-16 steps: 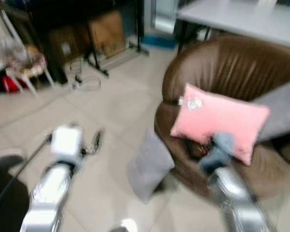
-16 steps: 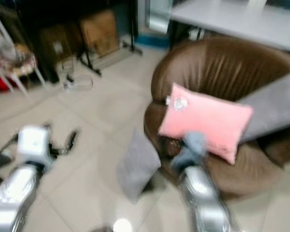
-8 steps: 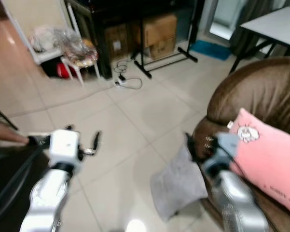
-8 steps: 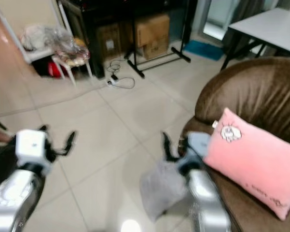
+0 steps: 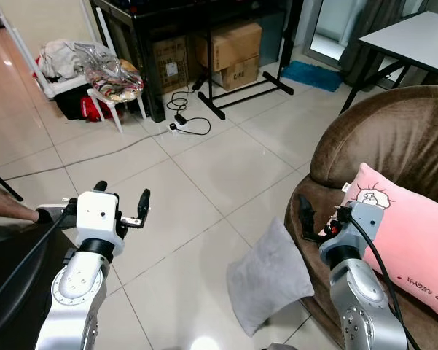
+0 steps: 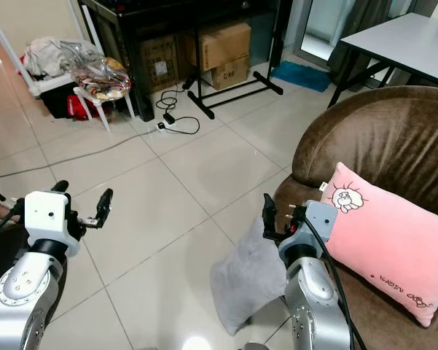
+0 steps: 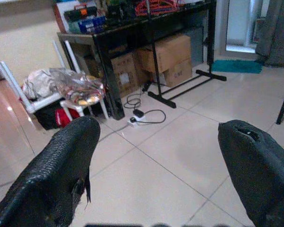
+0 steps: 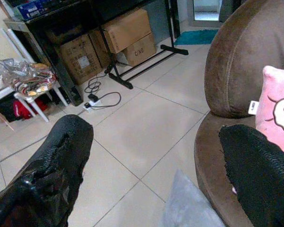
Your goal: Move the pillow to the sofa from floor
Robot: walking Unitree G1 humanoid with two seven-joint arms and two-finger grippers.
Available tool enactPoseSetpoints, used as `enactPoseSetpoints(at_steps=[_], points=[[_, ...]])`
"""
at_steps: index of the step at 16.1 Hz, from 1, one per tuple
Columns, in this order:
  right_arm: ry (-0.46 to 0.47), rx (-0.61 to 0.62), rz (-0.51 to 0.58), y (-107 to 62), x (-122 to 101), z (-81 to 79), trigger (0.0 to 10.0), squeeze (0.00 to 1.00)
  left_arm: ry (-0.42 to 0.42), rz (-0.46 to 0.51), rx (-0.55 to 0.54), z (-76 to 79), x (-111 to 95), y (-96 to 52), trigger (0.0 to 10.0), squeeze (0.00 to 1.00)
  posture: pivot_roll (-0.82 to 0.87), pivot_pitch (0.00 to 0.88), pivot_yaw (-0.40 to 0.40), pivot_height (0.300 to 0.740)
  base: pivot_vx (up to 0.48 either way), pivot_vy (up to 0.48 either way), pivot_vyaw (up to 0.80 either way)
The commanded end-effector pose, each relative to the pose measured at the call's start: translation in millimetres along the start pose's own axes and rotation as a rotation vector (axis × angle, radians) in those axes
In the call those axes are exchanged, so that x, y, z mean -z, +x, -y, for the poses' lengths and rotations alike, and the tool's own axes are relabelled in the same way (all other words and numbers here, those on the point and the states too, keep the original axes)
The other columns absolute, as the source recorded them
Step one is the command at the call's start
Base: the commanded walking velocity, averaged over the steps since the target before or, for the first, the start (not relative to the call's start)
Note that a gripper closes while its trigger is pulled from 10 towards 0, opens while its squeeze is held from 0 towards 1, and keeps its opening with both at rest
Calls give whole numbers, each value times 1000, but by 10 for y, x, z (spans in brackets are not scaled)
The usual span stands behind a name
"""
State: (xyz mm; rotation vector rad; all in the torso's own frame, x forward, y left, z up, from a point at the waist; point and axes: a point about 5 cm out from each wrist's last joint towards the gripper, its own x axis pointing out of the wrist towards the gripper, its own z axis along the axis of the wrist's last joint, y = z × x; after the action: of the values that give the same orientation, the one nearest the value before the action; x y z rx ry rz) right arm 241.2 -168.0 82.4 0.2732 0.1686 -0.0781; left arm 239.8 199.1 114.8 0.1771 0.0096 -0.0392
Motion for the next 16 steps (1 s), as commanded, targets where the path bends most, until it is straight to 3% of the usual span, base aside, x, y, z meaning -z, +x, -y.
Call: enactPoseSetpoints(at_steps=[1,8,11,16], points=[[2,0,11,3,-15,-6,10000,0,14,12,-22,-39,-8,19,10000,314,-59,57,49,686,0,0,0],[8,-44,10,36,-10,-80,10000,0,-4,35,26,42,-21,24,10000,298,-55,30,48,626,0,0,0],[-36,-38,10,45,-11,-79,10000,0,1,47,43,48,-34,40,10000,314,-56,22,51,626,0,0,0],[-12,-78,2,49,7,-158,10000,0,-21,56,89,75,-43,37,10000,380,-54,22,49,626,55,0,0]])
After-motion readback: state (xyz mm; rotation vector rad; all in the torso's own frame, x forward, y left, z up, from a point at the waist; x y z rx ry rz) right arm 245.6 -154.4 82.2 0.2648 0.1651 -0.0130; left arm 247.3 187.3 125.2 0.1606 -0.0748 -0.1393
